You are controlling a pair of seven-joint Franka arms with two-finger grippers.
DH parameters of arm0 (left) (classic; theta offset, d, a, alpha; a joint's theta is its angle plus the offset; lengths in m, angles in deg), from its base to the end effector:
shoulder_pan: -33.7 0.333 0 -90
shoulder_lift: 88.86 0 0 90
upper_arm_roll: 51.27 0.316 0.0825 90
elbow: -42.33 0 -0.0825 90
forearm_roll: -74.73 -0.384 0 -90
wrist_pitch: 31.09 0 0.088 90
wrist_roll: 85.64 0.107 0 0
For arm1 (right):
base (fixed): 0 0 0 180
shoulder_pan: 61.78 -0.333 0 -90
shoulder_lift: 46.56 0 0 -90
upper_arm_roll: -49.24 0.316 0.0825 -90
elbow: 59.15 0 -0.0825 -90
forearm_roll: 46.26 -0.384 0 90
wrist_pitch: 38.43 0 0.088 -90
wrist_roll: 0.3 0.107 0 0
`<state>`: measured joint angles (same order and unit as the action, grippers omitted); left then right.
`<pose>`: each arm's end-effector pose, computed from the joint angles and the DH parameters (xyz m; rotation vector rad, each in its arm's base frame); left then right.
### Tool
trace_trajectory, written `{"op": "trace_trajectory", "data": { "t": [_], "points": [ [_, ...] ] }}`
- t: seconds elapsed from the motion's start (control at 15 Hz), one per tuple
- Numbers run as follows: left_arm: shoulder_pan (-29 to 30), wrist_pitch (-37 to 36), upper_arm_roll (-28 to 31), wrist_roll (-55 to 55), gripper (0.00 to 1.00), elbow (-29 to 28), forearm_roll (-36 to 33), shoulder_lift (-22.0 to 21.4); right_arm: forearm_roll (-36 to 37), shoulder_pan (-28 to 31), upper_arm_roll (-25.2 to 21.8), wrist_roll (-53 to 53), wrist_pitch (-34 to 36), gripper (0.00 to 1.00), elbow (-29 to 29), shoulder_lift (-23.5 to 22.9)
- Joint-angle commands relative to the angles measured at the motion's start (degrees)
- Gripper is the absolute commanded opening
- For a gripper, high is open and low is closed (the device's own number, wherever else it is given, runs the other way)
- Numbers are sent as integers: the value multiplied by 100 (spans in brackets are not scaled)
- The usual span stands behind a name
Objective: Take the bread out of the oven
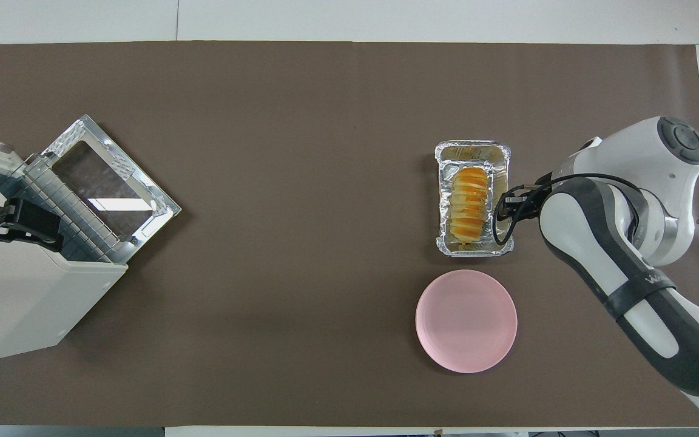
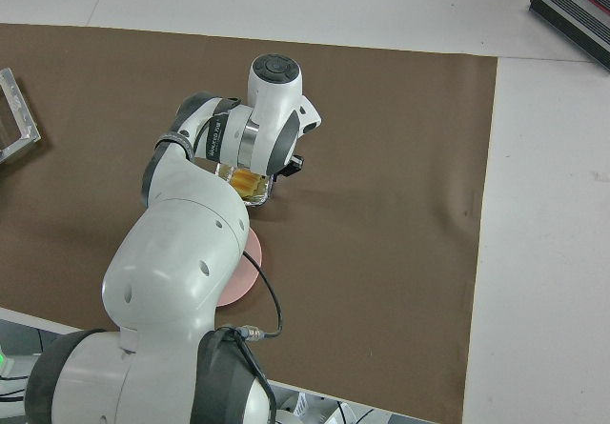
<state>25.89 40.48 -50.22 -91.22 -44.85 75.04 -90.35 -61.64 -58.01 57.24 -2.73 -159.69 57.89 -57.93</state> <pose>0.5066 -0.0606 0.6369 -3.0972 0.0337 0.3824 0.5680 0.0525 0.3382 -2.8893 0.0564 0.1858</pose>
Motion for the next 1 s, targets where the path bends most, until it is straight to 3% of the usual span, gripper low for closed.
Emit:
{"op": "trace_trajectory", "data": {
  "t": [0.0, 0.27, 0.53, 0.93],
  "points": [
    [95, 85, -60, -40, 100, -203, 57, -186, -44, -60, 9, 258, 338, 100, -258, 214],
    [95, 85, -60, -40, 100, -203, 57, -186, 229, -648, 18, 1032, -230, 100, -392, 126],
    [95, 85, -60, -40, 100, -203, 57, -186, 229, -667, 27, 1218, -819, 100, -129, -93],
    [86, 85, -60, -40, 100, -203, 57, -186, 150, -667, 35, 1227, -1004, 93, 74, -190]
  ]
}}
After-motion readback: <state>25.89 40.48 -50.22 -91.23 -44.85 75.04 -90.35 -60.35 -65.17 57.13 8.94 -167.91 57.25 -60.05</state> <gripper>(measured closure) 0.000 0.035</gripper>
